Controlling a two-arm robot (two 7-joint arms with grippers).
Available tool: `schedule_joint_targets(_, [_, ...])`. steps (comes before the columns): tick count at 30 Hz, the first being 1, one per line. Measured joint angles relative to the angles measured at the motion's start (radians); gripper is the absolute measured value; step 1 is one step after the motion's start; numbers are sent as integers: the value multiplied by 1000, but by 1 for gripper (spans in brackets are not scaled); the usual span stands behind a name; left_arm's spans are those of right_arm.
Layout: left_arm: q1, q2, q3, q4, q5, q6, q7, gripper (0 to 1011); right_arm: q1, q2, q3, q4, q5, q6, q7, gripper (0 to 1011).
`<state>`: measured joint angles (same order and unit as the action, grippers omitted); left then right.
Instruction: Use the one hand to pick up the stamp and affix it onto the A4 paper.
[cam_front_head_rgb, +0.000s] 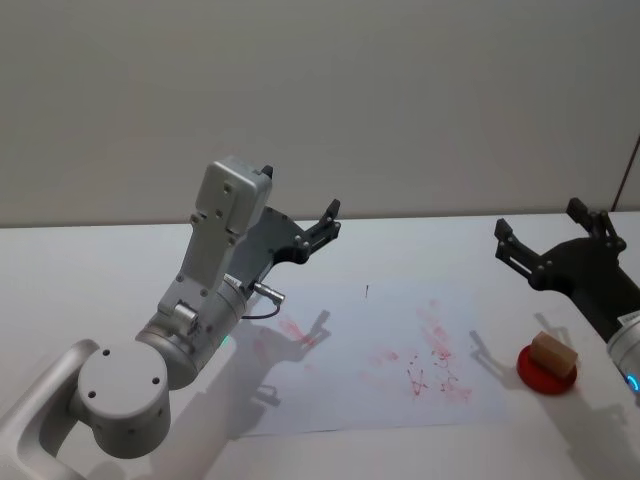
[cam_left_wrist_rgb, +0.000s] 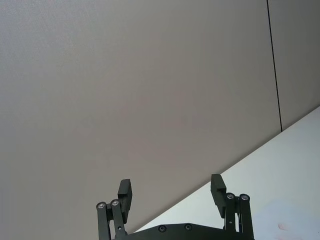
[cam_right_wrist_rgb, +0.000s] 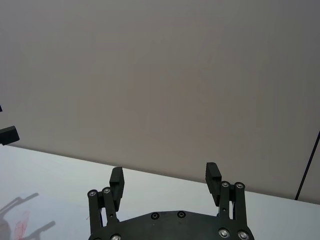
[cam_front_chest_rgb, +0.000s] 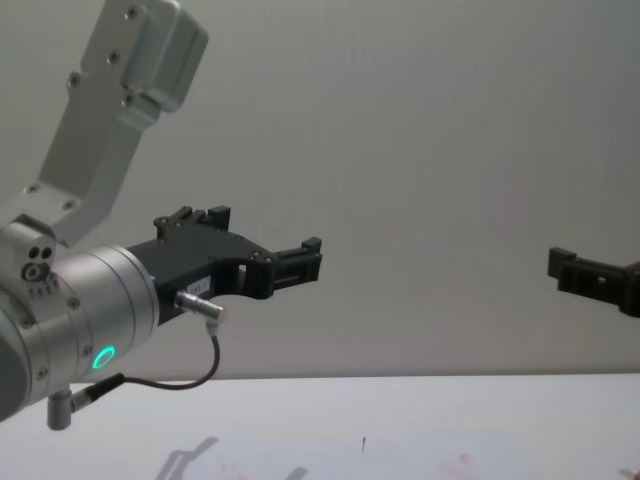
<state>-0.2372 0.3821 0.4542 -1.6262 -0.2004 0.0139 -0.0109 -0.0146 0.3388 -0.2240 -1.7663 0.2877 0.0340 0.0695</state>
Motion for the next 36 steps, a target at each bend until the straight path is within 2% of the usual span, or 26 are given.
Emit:
schedule_joint_targets(6, [0, 0, 0, 0, 0, 0, 0, 1001, 0, 14, 13, 9, 15, -1, 17, 1001])
schedule_joint_targets(16, [0, 0, 0, 0, 0, 0, 0, 1001, -11, 66, 53, 38, 58, 24, 58, 1001])
schedule_joint_targets(27, [0, 0, 0, 0, 0, 0, 0, 1001, -41, 117, 77, 49, 89, 101, 138, 1001])
schedule_joint_targets(36, [0, 0, 0, 0, 0, 0, 0, 1001, -64, 141, 78, 45, 77, 151, 188, 1001])
